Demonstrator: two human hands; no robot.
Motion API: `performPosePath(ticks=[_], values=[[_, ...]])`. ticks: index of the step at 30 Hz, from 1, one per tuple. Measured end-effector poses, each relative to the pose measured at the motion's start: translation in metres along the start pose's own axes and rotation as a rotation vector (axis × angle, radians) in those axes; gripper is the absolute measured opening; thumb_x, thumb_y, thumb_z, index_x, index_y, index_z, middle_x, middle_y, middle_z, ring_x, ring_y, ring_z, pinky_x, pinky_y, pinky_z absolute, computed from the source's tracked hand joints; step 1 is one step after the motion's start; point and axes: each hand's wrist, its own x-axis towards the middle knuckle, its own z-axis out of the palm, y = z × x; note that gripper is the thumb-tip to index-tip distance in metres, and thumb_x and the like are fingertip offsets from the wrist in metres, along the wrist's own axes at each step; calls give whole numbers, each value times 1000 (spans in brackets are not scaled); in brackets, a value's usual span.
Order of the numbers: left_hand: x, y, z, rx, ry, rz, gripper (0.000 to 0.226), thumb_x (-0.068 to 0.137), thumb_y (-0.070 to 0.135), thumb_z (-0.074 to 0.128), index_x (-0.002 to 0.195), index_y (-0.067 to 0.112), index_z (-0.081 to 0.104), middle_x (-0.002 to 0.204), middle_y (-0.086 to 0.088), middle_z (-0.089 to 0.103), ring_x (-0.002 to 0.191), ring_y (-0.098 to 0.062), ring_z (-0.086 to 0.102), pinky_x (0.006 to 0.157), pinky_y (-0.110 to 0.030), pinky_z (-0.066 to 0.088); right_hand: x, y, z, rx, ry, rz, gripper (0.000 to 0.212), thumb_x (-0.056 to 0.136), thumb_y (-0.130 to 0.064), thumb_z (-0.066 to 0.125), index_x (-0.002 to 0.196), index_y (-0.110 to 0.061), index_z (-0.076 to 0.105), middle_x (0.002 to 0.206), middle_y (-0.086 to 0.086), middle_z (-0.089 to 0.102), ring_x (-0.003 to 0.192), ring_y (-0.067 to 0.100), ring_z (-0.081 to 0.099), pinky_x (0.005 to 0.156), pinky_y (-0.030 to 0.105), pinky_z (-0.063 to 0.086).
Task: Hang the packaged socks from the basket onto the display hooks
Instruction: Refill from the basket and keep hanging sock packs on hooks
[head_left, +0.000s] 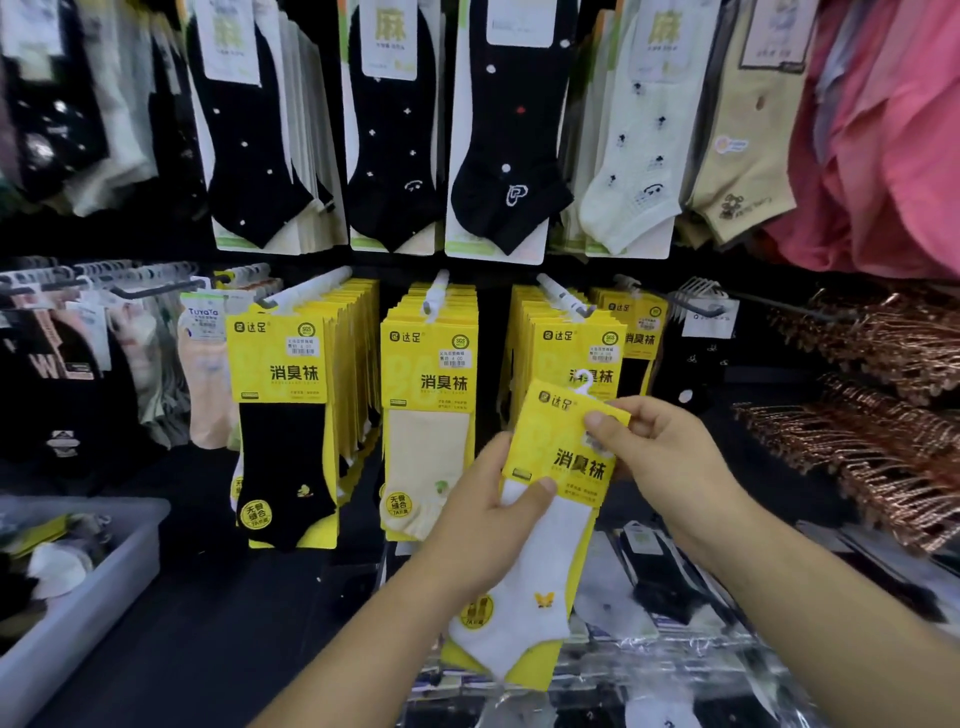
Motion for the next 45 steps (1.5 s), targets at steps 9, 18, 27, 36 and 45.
performPosePath(ticks=[9,18,27,36,45], values=[[65,11,28,146,133,34,17,105,26,60,104,43,59,105,22,72,97,5,67,80,-26,53,53,-27,-13,47,219,-118,30,87,-23,79,110,-6,69,95,8,77,85,14,75,73,24,60],[70,-3,28,174,194,-26,12,106,26,59,106,38,59,98,22,71,90,6,67,71,-18,48,64,-21,-6,-105,187,-156,26,85,-26,81,102,-10,70,91,6,77,86,18,75,85,40,61],[76,26,29,667,190,-238,57,106,58,44,132,7,42,127,-19,61,116,-41,61,80,-39,42,62,1,-6,-360,251,-218,41,84,-47,76,111,-27,53,109,-4,59,91,0,61,75,19,48],[122,3,33,-130,239,-136,59,105,51,57,157,29,39,132,15,67,123,-7,64,116,-41,47,62,37,11,-275,-22,-220,51,102,-37,56,147,-45,35,111,-44,60,102,-22,57,77,7,42],[151,-9,33,-167,293,-111,40,107,45,57,143,27,59,126,6,74,115,-13,70,102,-37,55,98,54,21,-203,-22,-211,61,102,-12,53,153,-32,28,123,-23,62,103,-15,60,79,3,45]])
